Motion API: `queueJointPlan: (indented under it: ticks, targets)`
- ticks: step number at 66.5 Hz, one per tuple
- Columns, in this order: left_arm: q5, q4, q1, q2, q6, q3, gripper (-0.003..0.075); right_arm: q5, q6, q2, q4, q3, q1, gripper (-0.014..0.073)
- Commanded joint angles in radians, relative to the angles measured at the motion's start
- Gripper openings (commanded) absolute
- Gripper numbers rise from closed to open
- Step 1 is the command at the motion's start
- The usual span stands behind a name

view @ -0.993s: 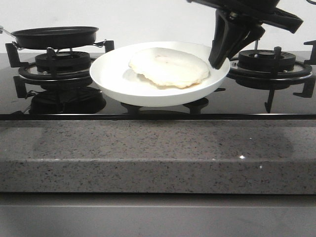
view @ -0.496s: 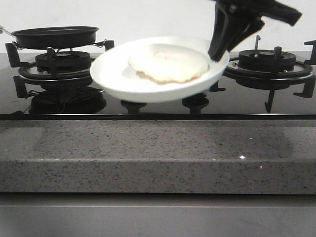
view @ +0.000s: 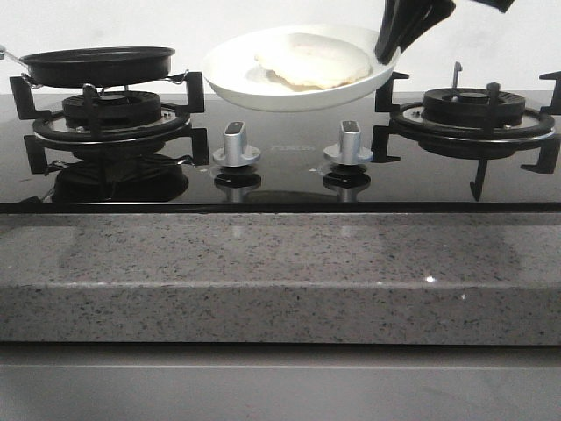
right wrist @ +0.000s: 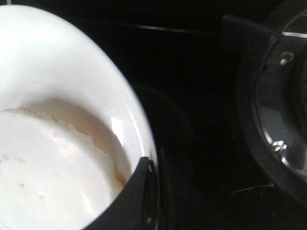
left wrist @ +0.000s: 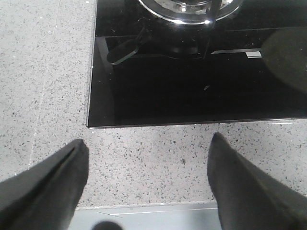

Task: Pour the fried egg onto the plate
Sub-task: 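Lower the plate with the egg between the burners using the right gripper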

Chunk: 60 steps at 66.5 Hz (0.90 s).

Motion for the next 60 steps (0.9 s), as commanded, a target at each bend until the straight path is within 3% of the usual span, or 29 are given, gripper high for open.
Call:
queueJointPlan:
  ticks: [1, 40, 44, 54, 60]
  targets:
    - [-0.06, 0.006, -0.009, -0.001, -0.008, -0.025, 0.0512, -0.024, 0.012, -0.005, 0.016, -0.081, -0.016, -0.0067]
    - [-0.06, 0.006, -0.009, -0.001, -0.008, -0.025, 0.0512, 0.021, 0.051, 0.194, 0.087, -0.234, -0.027, -0.0055]
    - [-0.06, 0.006, -0.009, -0.001, -0.008, -0.025, 0.0512, 0.026, 0.051, 0.197, 0.087, -0.234, -0.027, -0.0016]
    - [-0.06, 0.006, -0.009, -0.001, -0.008, -0.025, 0.0512, 0.026, 0.05, 0.197, 0.086, -0.242, -0.027, 0.0212]
    - [-0.06, 0.006, -0.009, -0.001, -0.008, -0.025, 0.0512, 0.047, 0.05, 0.197, 0.054, -0.262, -0.027, 0.0288]
